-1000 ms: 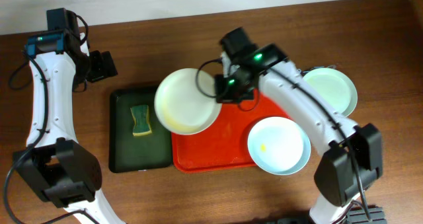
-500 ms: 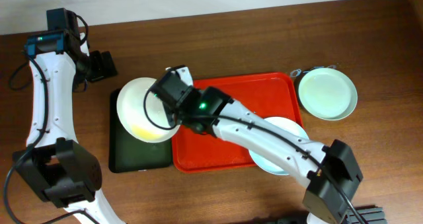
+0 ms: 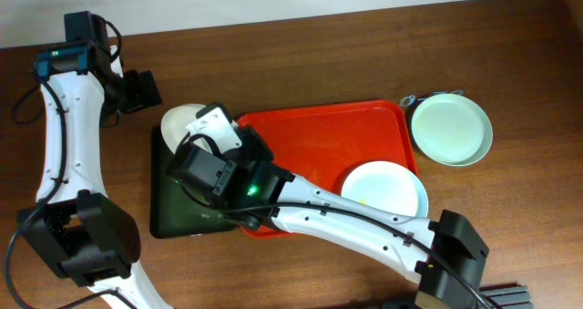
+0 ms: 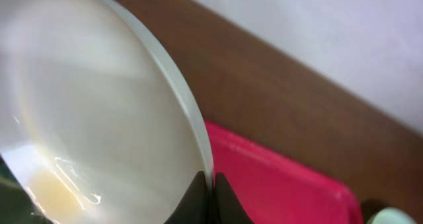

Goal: Clean dirty plates on tray and stack at the side
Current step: 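Carry the white plate right and stack it on the pale green plate, then grasp the light blue plate rim with the right gripper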

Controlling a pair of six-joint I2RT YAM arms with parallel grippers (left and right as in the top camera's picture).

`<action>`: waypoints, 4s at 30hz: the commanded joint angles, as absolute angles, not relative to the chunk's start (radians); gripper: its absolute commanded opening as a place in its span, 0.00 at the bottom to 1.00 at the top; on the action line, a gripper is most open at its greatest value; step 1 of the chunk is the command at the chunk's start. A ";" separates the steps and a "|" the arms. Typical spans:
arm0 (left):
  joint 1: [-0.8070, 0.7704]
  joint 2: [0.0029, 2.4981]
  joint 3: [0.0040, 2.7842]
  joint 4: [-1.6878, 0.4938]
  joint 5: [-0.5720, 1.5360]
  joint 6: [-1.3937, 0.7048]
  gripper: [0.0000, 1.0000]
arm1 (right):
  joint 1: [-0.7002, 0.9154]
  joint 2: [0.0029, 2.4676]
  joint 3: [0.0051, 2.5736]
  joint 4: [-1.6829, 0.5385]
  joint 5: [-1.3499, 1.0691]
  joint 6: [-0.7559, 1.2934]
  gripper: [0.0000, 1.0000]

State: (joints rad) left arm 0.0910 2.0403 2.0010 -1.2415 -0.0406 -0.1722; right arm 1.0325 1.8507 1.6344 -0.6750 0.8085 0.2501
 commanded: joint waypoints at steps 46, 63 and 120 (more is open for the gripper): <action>0.090 2.036 2.021 -1.242 -0.045 -0.170 0.99 | 1.086 1.854 1.653 -0.361 1.007 -0.385 0.04; 0.090 2.036 2.021 -1.242 -0.045 -0.170 0.99 | 1.050 1.854 1.652 -0.433 0.934 0.052 0.04; 0.090 2.036 2.021 -1.243 -0.044 -0.170 0.99 | -0.562 1.517 1.258 -1.053 -0.258 0.260 0.73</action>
State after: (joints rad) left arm 0.0910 2.0403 2.0010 -1.2415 -0.0406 -0.1722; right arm -0.5659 1.6131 1.2583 -1.0088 -0.1642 0.3328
